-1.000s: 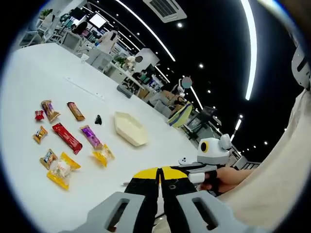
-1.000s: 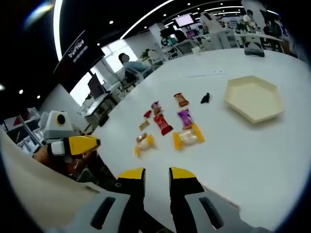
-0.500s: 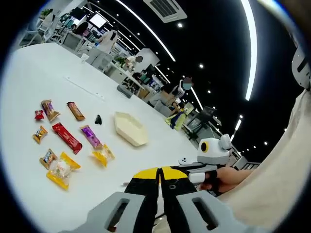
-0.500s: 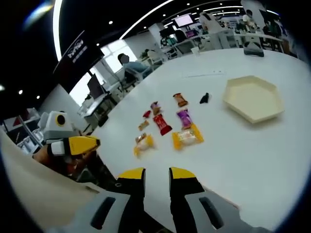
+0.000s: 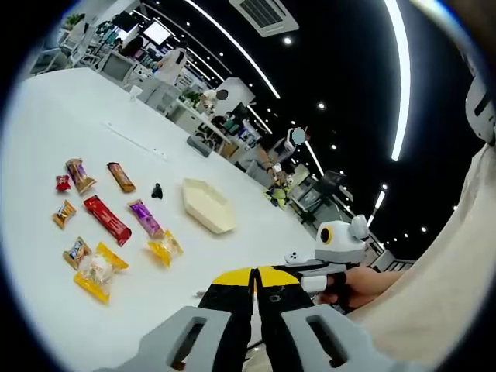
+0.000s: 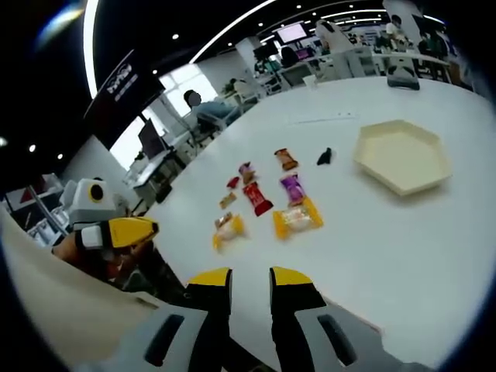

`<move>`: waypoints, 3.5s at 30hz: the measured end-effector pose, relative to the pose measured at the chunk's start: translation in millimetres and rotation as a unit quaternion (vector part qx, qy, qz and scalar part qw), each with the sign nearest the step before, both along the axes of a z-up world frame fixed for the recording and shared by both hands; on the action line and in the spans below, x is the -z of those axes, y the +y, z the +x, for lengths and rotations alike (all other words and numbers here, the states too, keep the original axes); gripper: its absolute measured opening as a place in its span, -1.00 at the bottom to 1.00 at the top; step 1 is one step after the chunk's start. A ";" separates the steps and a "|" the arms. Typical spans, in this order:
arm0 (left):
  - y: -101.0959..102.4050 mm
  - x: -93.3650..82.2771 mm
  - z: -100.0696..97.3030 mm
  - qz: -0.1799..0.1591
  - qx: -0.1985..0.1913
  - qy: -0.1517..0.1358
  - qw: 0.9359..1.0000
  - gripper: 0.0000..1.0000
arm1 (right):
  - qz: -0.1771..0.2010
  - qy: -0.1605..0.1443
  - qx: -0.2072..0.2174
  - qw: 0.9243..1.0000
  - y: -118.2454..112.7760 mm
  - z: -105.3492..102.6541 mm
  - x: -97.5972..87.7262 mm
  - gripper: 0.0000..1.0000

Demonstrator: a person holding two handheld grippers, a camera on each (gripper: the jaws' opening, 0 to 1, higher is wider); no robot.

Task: Place the target food into the container with the food tongs after gripping and lifting it, then release it inside without dropping or visibly crushing the food.

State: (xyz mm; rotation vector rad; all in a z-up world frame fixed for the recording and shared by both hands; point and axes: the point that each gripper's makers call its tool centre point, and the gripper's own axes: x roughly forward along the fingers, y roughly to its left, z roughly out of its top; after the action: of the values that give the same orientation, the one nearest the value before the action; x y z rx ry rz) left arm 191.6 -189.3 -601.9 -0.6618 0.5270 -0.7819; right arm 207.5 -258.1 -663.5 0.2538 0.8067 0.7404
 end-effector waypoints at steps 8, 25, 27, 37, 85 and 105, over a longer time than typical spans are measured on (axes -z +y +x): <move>0.2 -0.1 0.1 -0.002 -0.001 0.001 1.000 -1.00 | 0.000 0.000 0.001 1.000 -0.5 0.7 0.3 -0.63; 0.9 2.0 -6.3 -0.006 0.000 0.001 1.000 -1.00 | -0.005 -0.009 0.011 1.000 -7.4 -0.6 -1.4 -0.63; -3.3 1.6 -8.5 -0.003 0.011 0.000 1.000 -1.00 | -0.003 -0.008 0.021 1.000 -12.0 -1.6 -0.7 -0.63; -20.3 4.7 -12.9 0.024 0.050 -0.004 0.998 -1.00 | -0.001 -0.003 0.051 0.999 -30.8 -6.8 3.1 -0.63; 23.7 -25.5 27.8 0.337 -0.137 -0.213 0.907 0.49 | -0.020 -0.294 0.168 0.941 -183.3 32.0 -78.8 0.77; -1.8 -6.2 18.5 0.253 -0.080 -0.202 0.943 0.67 | -0.019 -0.258 0.197 0.946 -166.9 13.7 -72.0 0.77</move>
State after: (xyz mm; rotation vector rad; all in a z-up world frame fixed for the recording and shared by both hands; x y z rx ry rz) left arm 210.1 -191.1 -595.8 -0.0567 0.2730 -0.5717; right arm 221.2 -425.0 -591.6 0.1667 0.2551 0.3824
